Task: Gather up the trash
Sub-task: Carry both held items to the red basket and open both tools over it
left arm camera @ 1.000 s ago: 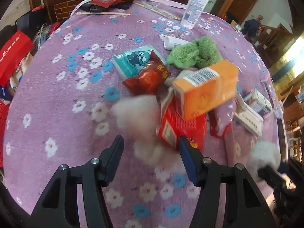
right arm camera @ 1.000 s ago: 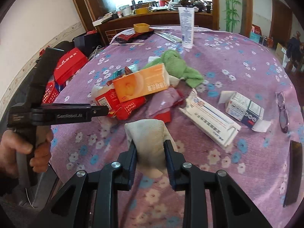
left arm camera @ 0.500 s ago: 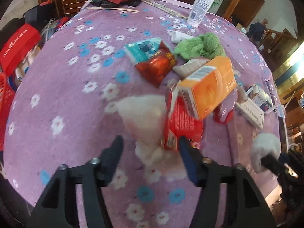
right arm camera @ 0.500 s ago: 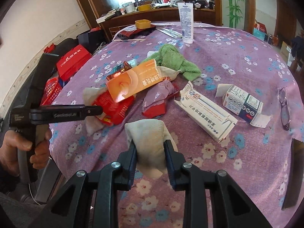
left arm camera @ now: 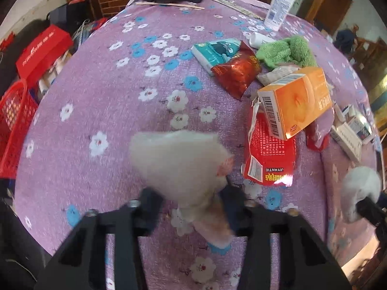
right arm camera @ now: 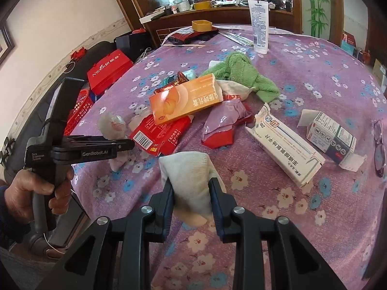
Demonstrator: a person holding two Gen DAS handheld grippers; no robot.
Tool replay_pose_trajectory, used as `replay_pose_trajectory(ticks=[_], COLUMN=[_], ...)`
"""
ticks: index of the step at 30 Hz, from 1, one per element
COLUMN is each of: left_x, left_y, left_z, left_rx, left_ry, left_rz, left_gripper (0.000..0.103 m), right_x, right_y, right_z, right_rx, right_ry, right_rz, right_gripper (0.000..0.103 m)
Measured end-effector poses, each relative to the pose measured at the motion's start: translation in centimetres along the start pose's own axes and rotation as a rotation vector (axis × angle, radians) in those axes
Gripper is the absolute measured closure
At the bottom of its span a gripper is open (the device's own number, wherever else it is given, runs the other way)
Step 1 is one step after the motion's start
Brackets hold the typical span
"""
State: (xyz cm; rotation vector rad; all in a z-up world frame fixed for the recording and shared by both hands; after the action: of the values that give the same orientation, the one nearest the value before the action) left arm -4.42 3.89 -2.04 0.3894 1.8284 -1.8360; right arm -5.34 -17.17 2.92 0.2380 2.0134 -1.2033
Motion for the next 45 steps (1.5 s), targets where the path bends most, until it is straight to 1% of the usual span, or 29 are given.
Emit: replay_pose_trajectory(ticks=[3, 4, 6, 9, 11, 14, 20, 22, 27, 32, 37, 45], left_x=[-0.2, -0.3, -0.6, -1.2, -1.8, -2.5, -2.9, -2.9, -3.1, -3.3, -3.2, -3.1], left_y=[-0.3, -0.7, -2.0, -4.0, -5.1, -6.4, -7.8, -8.3, -10.1, -11.6, -13.0, -13.8], left_z=[0.2, 0.4, 0.7, 0.7, 0.4, -0.8, -5.1, -6.8, -11.5, -16.2, -21.3, -30.1], left_rx=[0.042, 0.044, 0.035, 0.047, 0.051, 0.034, -0.008, -0.019, -0.054, -0.102, -0.148, -0.209], left_ry=[-0.007, 0.002, 0.045, 0.079, 0.103, 0.118, 0.079, 0.050, -0.018, -0.089, -0.159, -0.278], left_rz=[0.011, 0.028, 0.086, 0.156, 0.186, 0.225, 0.259, 0.265, 0.295, 0.325, 0.348, 0.338], left_gripper=[0.078, 0.078, 0.078, 0.078, 0.078, 0.078, 0.078, 0.078, 0.078, 0.077, 0.077, 0.077], right_x=[-0.3, -0.4, -0.7, -1.2, -1.7, -2.1, -3.6, -4.2, -5.7, -7.7, -9.9, -13.1], right_y=[0.0, 0.0, -0.1, 0.3, 0.8, 1.5, 3.1, 3.7, 5.3, 7.2, 9.8, 15.0], right_z=[-0.2, -0.4, -0.7, -1.4, -2.2, -3.7, -7.0, -8.2, -11.5, -14.7, -19.8, -28.9], right_rx=[0.021, 0.025, 0.045, 0.059, 0.061, 0.056, 0.037, 0.028, -0.020, -0.085, -0.156, -0.264], right_ry=[0.011, 0.013, 0.006, 0.022, 0.028, 0.019, -0.011, -0.029, -0.068, -0.079, -0.129, -0.190], right_rz=[0.019, 0.023, 0.032, 0.034, 0.039, 0.035, 0.025, 0.018, -0.012, -0.032, -0.044, -0.070], right_gripper=[0.072, 0.072, 0.072, 0.072, 0.072, 0.072, 0.072, 0.072, 0.072, 0.072, 0.072, 0.072])
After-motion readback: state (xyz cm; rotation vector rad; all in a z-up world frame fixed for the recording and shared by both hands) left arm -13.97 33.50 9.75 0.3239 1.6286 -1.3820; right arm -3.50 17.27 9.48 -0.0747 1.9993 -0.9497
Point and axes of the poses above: each gripper's, at about its wrist camera, not at the fingertips, and y roughly the way its jaws point, z to its right, x to its underside, the point moved 4 cm from there along y, roughly the way its jaws point, and after that the axes turned 11 degrees about z, right-handed, at the moved point
